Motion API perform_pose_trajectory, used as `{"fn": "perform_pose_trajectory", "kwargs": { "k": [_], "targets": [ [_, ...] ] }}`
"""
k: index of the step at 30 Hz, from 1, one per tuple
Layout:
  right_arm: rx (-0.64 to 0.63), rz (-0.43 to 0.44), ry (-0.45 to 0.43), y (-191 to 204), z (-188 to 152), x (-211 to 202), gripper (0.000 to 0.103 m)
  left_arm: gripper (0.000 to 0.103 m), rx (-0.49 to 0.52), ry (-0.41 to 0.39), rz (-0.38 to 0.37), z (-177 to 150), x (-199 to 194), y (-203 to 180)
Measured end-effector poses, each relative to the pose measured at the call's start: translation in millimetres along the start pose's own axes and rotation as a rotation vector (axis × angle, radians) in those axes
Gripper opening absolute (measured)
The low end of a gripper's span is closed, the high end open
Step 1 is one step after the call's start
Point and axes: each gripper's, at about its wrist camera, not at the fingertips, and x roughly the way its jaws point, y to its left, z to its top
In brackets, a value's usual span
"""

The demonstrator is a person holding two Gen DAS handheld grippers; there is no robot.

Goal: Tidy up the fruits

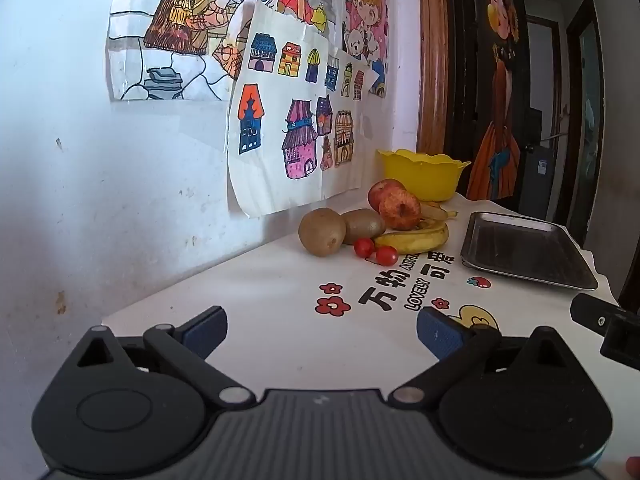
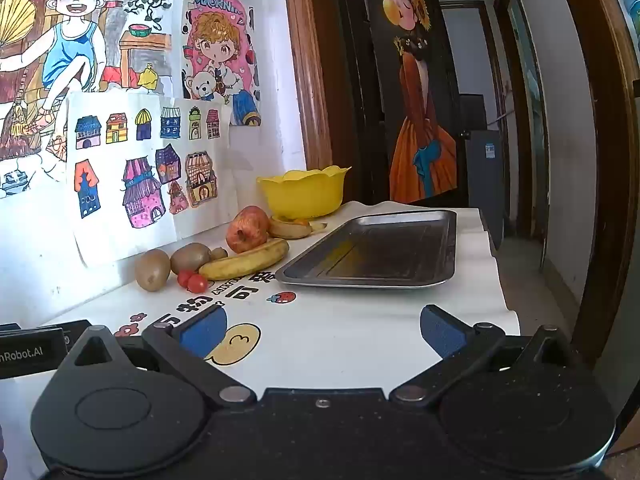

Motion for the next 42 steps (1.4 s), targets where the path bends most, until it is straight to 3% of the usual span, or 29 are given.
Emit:
{"fn": "perform_pose_trajectory", "kwargs": {
  "k": [42],
  "targets": [
    [0.01,0.003,0.016,-1.4,-0.1,2.3,0.102,0.103,-0.004,0.005,0.005,-1.3,-0.2,1.1]
  ]
}}
